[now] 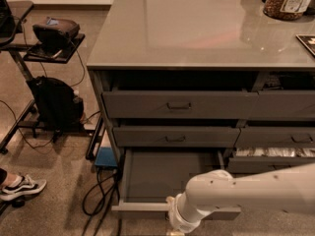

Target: Close bottom drawer

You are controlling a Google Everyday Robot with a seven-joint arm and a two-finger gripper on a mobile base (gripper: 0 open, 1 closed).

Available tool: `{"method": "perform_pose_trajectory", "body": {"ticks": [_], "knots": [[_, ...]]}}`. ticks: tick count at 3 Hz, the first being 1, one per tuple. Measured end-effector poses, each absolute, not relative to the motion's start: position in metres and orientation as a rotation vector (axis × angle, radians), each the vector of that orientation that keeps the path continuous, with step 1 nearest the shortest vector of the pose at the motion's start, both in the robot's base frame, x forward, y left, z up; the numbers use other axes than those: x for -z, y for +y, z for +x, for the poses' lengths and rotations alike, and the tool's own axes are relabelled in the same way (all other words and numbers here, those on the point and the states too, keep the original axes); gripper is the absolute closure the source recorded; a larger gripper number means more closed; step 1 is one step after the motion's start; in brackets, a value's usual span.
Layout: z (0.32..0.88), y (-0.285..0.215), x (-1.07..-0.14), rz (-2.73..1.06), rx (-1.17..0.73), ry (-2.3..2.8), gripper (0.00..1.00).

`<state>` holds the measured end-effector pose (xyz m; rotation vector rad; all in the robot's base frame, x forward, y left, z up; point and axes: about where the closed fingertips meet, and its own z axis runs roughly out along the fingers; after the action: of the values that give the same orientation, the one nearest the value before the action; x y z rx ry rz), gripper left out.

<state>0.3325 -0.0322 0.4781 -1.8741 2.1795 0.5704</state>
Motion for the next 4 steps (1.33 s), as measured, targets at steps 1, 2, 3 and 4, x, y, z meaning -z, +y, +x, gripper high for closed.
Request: {"method": "perform_pose_trajectory", "body": {"ticks": [1,2,3,4], "knots": [[0.343,-0.035,-0.441,-1.850,-0.560,2.225,0.00],[0.343,-0.035,-0.441,-1.850,-0.559,2.225,0.00],[0.351,-0.049,-0.443,-1.852,-0.537,2.158,0.00],[0.362,-0.084,-0.439,-1.848,-0.524,2.080,0.00]]}}
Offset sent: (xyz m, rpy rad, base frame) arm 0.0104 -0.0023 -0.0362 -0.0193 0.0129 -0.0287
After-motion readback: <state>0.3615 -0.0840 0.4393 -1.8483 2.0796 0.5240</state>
